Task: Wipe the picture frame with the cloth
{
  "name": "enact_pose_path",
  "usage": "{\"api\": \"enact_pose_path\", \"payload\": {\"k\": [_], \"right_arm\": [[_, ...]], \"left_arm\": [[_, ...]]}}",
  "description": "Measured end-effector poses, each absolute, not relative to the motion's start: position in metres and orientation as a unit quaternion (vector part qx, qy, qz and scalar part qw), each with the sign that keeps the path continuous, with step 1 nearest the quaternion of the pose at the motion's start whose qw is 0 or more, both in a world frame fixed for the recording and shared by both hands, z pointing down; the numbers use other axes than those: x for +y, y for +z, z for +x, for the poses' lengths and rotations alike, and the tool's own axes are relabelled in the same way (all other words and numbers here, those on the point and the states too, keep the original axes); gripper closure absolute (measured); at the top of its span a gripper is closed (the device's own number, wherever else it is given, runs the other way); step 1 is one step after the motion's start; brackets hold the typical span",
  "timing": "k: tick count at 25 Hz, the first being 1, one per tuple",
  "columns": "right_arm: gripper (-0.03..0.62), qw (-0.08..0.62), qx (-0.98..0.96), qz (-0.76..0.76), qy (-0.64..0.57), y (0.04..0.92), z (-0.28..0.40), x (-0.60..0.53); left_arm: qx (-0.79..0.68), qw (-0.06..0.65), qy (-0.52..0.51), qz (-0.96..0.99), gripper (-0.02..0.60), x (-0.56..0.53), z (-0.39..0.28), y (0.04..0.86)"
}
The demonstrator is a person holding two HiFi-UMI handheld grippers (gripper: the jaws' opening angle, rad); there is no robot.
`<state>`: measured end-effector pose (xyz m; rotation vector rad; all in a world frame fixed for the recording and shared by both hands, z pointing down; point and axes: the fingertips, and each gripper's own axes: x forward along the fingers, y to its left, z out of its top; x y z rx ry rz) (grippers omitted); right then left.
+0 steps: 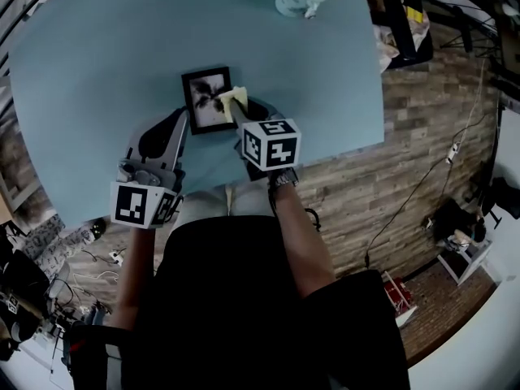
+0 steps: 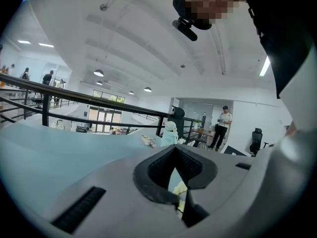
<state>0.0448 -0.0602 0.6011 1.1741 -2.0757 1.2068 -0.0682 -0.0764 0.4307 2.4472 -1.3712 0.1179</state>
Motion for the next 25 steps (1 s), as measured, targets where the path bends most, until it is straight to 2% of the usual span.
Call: {"api": "enact_pose_path", "payload": {"k": [6,15,19,25], "right_arm": [[0.536,0.228,-0.761,0.424,0.435,0.595,0.04,-0.058],[0.537,0.241,-0.786,0.371,0.431,0.596,-0.013,-0.046],[0.537,0.251,-0.797,0.345,0.427,0.597,-0.033,-0.039],[0.537,0.265,-0.809,0.311,0.422,0.6,-0.061,-0.03]], "left_arm": [[-0.479,0.149,0.024,0.865,0.584,-0.081,-0.066,0.424],[-0.509,0.154,0.022,0.846,0.584,-0.07,-0.093,0.427],[-0.526,0.179,0.048,0.83,0.584,-0.058,-0.108,0.441],[-0.554,0.165,0.034,0.815,0.584,-0.056,-0.128,0.436]]}}
